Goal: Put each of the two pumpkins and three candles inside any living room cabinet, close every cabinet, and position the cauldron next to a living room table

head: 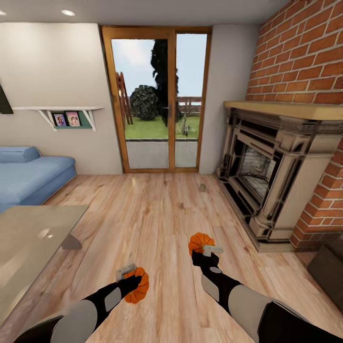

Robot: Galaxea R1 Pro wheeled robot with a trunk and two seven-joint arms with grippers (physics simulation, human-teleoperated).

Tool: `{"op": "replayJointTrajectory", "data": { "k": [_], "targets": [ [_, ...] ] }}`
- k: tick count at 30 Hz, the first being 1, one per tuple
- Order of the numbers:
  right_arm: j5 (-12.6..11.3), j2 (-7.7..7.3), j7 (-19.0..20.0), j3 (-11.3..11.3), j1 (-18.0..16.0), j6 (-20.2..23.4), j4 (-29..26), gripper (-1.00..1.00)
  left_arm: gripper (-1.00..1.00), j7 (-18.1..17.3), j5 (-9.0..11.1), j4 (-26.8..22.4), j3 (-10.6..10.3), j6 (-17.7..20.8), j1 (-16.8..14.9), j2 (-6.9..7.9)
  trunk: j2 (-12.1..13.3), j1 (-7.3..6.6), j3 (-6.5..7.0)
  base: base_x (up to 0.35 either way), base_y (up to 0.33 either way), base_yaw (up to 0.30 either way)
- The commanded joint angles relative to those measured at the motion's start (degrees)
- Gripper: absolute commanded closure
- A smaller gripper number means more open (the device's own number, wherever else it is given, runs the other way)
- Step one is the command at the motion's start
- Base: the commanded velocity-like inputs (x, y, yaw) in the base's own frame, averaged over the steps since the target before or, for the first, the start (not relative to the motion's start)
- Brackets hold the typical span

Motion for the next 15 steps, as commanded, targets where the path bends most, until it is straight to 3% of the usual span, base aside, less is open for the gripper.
{"op": "replayJointTrajectory", "data": {
  "k": [1,15],
  "targets": [
    [-0.22,0.01,-0.18,0.65,-0.04,-0.15,-0.05,1.0,1.0,-0.18,0.47,-0.04,0.12,0.04,-0.02,-0.03,-0.04,-0.04,-0.05,-0.326,0.0,0.0],
    [-0.22,0.07,-0.18,0.73,0.05,-0.15,-0.05,1.0,1.0,-0.19,0.47,-0.04,0.12,0.04,-0.01,-0.07,-0.04,-0.04,-0.05,-0.326,0.0,0.0]
  ]
}}
